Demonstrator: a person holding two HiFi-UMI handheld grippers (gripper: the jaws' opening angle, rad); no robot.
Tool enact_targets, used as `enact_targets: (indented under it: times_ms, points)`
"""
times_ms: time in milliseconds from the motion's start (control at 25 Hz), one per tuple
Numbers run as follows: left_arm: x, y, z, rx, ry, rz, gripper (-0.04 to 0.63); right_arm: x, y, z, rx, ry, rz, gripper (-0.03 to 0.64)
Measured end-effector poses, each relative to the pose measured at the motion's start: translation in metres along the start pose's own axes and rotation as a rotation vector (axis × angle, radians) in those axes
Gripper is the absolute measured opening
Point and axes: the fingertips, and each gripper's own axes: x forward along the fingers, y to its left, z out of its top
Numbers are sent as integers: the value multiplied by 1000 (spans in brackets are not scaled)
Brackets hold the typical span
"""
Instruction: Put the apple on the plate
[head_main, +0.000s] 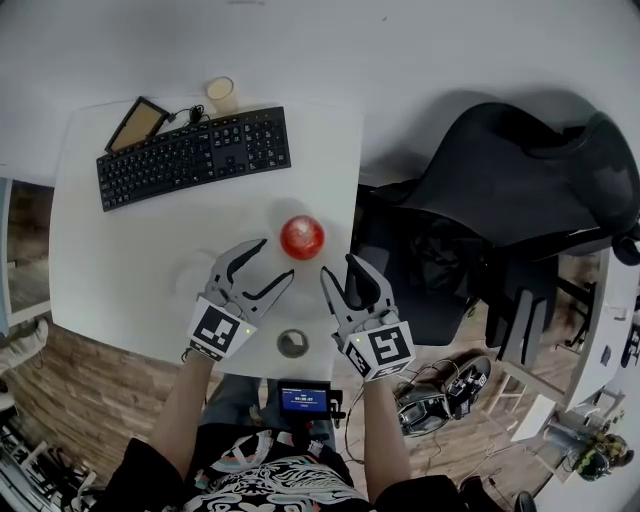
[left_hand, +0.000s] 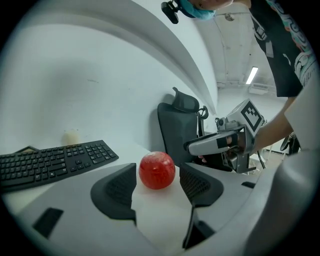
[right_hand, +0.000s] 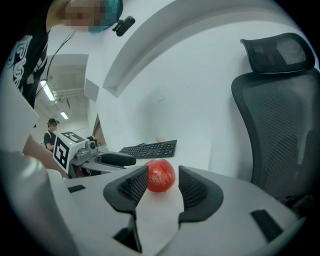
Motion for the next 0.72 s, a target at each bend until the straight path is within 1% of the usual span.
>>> enact_targets:
  times_ms: [80, 240, 400, 560, 720]
  points:
    - [3, 0, -3, -5, 10, -4, 272, 5, -1, -4, 21, 22, 19, 205]
    - [10, 3, -12, -7, 35, -14, 287, 15, -2, -9, 86, 52, 49, 232]
    - [15, 5, -14, -6, 37, -21, 289, 25, -2, -12, 108, 74, 79, 242]
    - [19, 5, -15, 20, 47, -33, 290, 34, -5, -10, 106, 80, 91, 245]
    - [22, 6, -15, 16, 42, -43, 294, 42, -6, -9, 121, 90, 119, 253]
